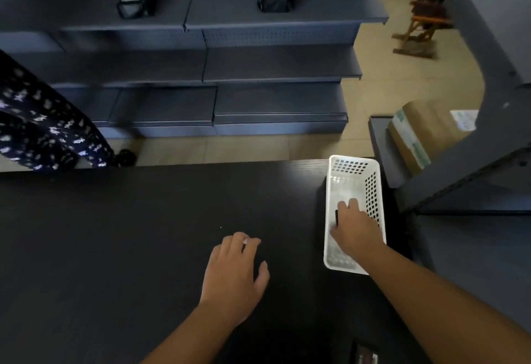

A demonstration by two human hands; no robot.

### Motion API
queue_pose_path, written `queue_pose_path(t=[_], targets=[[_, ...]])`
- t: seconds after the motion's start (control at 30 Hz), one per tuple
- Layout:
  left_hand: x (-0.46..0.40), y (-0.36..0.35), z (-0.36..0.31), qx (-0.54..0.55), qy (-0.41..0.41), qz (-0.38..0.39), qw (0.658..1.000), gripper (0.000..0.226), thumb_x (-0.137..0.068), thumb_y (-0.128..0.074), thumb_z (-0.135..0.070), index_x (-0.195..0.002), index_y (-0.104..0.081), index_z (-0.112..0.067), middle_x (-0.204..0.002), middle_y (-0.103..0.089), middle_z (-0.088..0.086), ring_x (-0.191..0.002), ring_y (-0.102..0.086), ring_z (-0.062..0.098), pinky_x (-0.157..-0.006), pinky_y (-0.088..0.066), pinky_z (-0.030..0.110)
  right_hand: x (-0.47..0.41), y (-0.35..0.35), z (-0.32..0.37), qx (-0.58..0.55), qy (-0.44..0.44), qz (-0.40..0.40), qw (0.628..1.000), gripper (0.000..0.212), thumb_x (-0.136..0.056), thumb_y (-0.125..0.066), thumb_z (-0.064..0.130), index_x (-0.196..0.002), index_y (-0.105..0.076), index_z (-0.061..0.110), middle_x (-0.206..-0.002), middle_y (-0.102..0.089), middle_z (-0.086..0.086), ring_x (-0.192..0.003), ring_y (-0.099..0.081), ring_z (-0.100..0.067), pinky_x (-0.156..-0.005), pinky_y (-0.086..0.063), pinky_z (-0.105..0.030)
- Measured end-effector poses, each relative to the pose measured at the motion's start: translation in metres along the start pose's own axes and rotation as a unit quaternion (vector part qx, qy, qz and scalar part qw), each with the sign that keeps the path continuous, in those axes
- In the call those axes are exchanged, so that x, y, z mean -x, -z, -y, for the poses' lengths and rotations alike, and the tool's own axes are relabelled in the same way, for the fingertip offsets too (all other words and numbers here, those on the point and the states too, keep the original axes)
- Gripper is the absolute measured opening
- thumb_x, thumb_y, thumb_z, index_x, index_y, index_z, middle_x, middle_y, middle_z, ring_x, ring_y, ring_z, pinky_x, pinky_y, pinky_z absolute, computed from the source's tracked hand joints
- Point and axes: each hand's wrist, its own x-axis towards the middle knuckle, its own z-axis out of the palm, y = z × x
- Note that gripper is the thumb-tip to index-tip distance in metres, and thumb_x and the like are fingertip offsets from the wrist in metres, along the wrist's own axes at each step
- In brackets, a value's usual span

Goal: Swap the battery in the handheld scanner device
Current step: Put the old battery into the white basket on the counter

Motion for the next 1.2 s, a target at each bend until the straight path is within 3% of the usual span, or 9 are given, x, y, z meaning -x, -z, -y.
queue_pose_path(t=[0.33,0.43,0.53,0.63,0.77,0.87,0.93,1.2], targets=[[-0.008,-0.004,0.0,-0.002,0.002,0.009,1.0,0.049,-0.094,-0.048,-0.048,-0.136,-0.056,-0.022,-0.127,-0.057,-0.006,-0.115,-0.054,0.017,-0.099,-0.048,0.034,0.001,-0.017,0.001,0.09,0.023,-0.015,0.996,0.014,-0.097,-0.055,0.022,-0.11,-0.051,0.016,-0.114,-0.053,-0.004,-0.085,-0.064,-0.02,-0.069,-0.051,-0.029],[-0.003,-0.005,0.003,-0.004,-0.001,0.017,1.0,0.049,-0.094,-0.049,-0.048,-0.135,-0.056,-0.023,-0.129,-0.057,-0.005,-0.117,-0.054,0.017,-0.1,-0.048,0.034,0.016,-0.009,0.0,0.058,0.009,-0.049,0.997,0.02,-0.094,-0.063,0.022,-0.111,-0.053,0.015,-0.114,-0.054,-0.005,-0.091,-0.063,-0.021,-0.071,-0.055,-0.034],[0.003,-0.004,0.003,-0.008,-0.013,0.021,1.0,0.048,-0.094,-0.051,-0.047,-0.133,-0.059,-0.022,-0.127,-0.059,-0.004,-0.115,-0.056,0.018,-0.098,-0.05,0.035,0.058,0.0,-0.005,-0.034,0.017,-0.148,0.988,0.031,-0.082,-0.075,0.016,-0.109,-0.062,0.008,-0.106,-0.061,-0.011,-0.088,-0.064,-0.027,-0.069,-0.061,-0.041],[0.009,-0.004,0.002,-0.007,-0.024,0.027,0.999,0.048,-0.094,-0.052,-0.047,-0.134,-0.058,-0.021,-0.128,-0.059,-0.002,-0.115,-0.056,0.019,-0.098,-0.05,0.036,0.124,-0.009,-0.013,-0.07,0.046,-0.184,0.979,0.047,-0.077,-0.078,0.018,-0.12,-0.061,0.008,-0.118,-0.061,-0.009,-0.101,-0.06,-0.026,-0.076,-0.06,-0.037],[0.021,-0.006,-0.003,0.002,-0.041,0.033,0.999,0.046,-0.093,-0.054,-0.047,-0.131,-0.061,-0.021,-0.126,-0.06,-0.001,-0.112,-0.058,0.02,-0.095,-0.051,0.036,0.207,-0.057,-0.033,-0.077,-0.002,-0.047,0.996,0.068,-0.075,-0.079,0.043,-0.133,-0.058,0.014,-0.13,-0.054,-0.004,-0.115,-0.057,-0.024,-0.084,-0.058,-0.034],[0.029,-0.01,-0.004,0.006,-0.05,0.04,0.998,0.046,-0.094,-0.052,-0.048,-0.132,-0.059,-0.023,-0.128,-0.058,-0.002,-0.114,-0.056,0.018,-0.097,-0.049,0.034,0.235,-0.083,-0.05,-0.078,-0.034,0.095,0.992,0.094,-0.078,-0.069,0.063,-0.155,-0.031,0.025,-0.154,-0.033,0.002,-0.139,-0.035,-0.021,-0.105,-0.048,-0.037],[0.034,-0.01,-0.002,0.006,-0.047,0.044,0.998,0.047,-0.095,-0.051,-0.048,-0.134,-0.058,-0.023,-0.13,-0.057,-0.002,-0.117,-0.055,0.018,-0.098,-0.048,0.033,0.239,-0.088,-0.058,-0.079,-0.017,0.152,0.985,0.1,-0.08,-0.069,0.062,-0.158,-0.018,0.028,-0.159,-0.022,0.005,-0.143,-0.026,-0.019,-0.11,-0.042,-0.036],[0.052,-0.008,0.016,-0.003,-0.029,0.067,0.997,0.049,-0.099,-0.046,-0.049,-0.142,-0.05,-0.025,-0.139,-0.051,-0.003,-0.125,-0.049,0.016,-0.105,-0.043,0.032,0.23,-0.091,-0.059,-0.059,0.072,0.144,0.985,0.084,-0.089,-0.071,0.039,-0.158,-0.024,0.027,-0.157,-0.027,0.009,-0.142,-0.029,-0.014,-0.109,-0.04,-0.028]])
